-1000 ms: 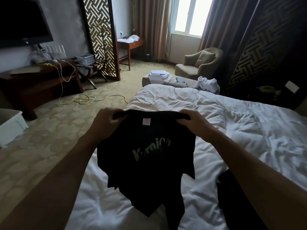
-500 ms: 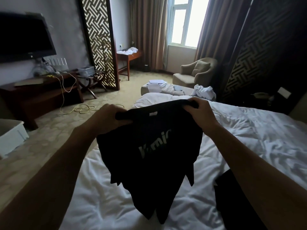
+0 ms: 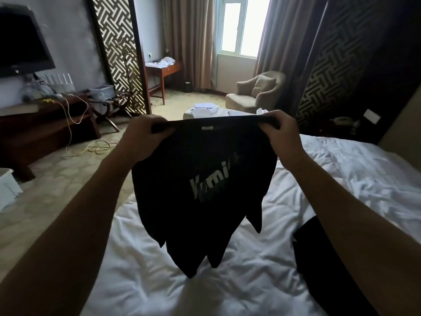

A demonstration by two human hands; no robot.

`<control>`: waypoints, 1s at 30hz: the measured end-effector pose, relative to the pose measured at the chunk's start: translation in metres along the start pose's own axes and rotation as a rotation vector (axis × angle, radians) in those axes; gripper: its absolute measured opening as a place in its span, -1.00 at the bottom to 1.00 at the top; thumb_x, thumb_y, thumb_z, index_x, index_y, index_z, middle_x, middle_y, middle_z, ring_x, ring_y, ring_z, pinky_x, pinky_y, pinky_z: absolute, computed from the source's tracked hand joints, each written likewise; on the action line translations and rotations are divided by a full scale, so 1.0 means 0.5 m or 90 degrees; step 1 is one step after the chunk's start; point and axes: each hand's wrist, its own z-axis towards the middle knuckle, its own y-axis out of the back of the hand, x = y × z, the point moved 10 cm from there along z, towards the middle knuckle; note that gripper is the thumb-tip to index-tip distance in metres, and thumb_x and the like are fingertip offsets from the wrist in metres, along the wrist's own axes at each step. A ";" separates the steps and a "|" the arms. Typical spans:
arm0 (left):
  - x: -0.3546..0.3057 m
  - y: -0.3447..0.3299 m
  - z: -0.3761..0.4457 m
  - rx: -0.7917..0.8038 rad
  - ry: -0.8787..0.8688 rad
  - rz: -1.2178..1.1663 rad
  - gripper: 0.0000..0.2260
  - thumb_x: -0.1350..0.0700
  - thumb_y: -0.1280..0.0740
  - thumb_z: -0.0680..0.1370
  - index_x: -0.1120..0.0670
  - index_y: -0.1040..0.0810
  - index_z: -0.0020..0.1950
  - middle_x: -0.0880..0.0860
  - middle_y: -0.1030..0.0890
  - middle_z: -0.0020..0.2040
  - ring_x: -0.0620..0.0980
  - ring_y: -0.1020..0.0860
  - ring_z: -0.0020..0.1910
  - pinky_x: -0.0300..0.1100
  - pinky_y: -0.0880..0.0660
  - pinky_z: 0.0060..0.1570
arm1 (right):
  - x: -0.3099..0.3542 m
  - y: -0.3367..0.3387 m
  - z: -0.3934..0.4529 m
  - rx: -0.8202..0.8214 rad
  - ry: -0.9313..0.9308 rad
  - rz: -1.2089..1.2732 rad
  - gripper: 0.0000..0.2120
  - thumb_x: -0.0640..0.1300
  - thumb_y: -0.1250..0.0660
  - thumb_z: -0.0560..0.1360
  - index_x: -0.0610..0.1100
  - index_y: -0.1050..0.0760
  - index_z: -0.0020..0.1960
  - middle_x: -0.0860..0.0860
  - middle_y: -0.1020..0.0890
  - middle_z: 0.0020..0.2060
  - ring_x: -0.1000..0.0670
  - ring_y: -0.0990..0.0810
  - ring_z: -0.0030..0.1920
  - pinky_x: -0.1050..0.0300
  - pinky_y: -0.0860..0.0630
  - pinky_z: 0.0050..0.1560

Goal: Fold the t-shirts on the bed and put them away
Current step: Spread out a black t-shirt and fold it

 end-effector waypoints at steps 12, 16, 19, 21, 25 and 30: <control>0.138 -0.152 -0.265 0.083 0.130 -0.112 -0.57 -0.22 -0.24 0.41 0.11 -0.68 -0.14 -0.01 -0.68 -0.28 -0.19 -0.60 -0.24 -0.09 -0.48 -0.18 | -0.167 -0.094 -0.291 0.056 -0.157 -0.006 -0.71 -0.43 -0.33 0.46 -0.04 -0.56 -0.15 0.04 -0.63 -0.23 0.21 -0.60 -0.20 0.33 -0.50 -0.06; 0.185 -0.212 -0.363 0.131 0.195 -0.124 -0.63 -0.23 -0.25 0.40 0.04 -0.64 -0.14 -0.03 -0.66 -0.25 -0.12 -0.63 -0.19 0.00 -0.53 -0.13 | -0.231 -0.119 -0.372 0.137 -0.201 -0.030 -0.71 -0.40 -0.34 0.50 -0.01 -0.57 -0.15 0.04 -0.65 -0.23 0.21 -0.60 -0.19 0.22 -0.51 -0.04; 0.205 -0.254 -0.375 0.171 0.234 -0.069 -0.54 -0.27 -0.17 0.34 0.08 -0.61 -0.18 0.03 -0.65 -0.24 0.07 -0.63 -0.18 0.06 -0.53 -0.15 | -0.276 -0.153 -0.392 0.220 -0.249 -0.049 -0.91 -0.25 -0.35 0.56 -0.18 -0.63 -0.04 -0.06 -0.70 -0.16 0.01 -0.67 -0.10 -0.04 -0.56 0.02; 0.204 -0.283 -0.370 0.207 0.251 -0.048 -0.55 -0.25 -0.17 0.32 0.04 -0.64 -0.12 0.05 -0.65 -0.16 0.10 -0.62 -0.10 0.03 -0.53 -0.09 | -0.291 -0.175 -0.396 0.262 -0.277 -0.051 -0.88 -0.19 -0.34 0.57 -0.21 -0.63 0.02 -0.10 -0.70 -0.12 -0.09 -0.68 -0.06 -0.15 -0.56 0.06; 0.205 -0.302 -0.345 0.199 0.279 -0.034 -0.64 -0.07 -0.27 0.34 -0.02 -0.71 0.03 0.05 -0.67 -0.08 0.09 -0.63 0.01 -0.01 -0.54 0.02 | -0.287 -0.209 -0.398 0.300 -0.314 0.028 -0.84 -0.18 -0.29 0.60 -0.23 -0.59 0.06 -0.21 -0.67 -0.05 -0.13 -0.67 -0.04 -0.08 -0.58 0.03; 0.215 -0.259 -0.303 0.101 0.326 -0.020 -0.67 -0.13 -0.39 0.37 -0.04 -0.73 0.05 0.08 -0.70 -0.04 0.10 -0.66 0.02 -0.01 -0.56 0.02 | -0.275 -0.187 -0.350 0.221 -0.324 0.081 -0.87 -0.21 -0.27 0.61 -0.22 -0.58 0.00 -0.05 -0.64 -0.19 0.06 -0.60 -0.18 0.12 -0.51 -0.10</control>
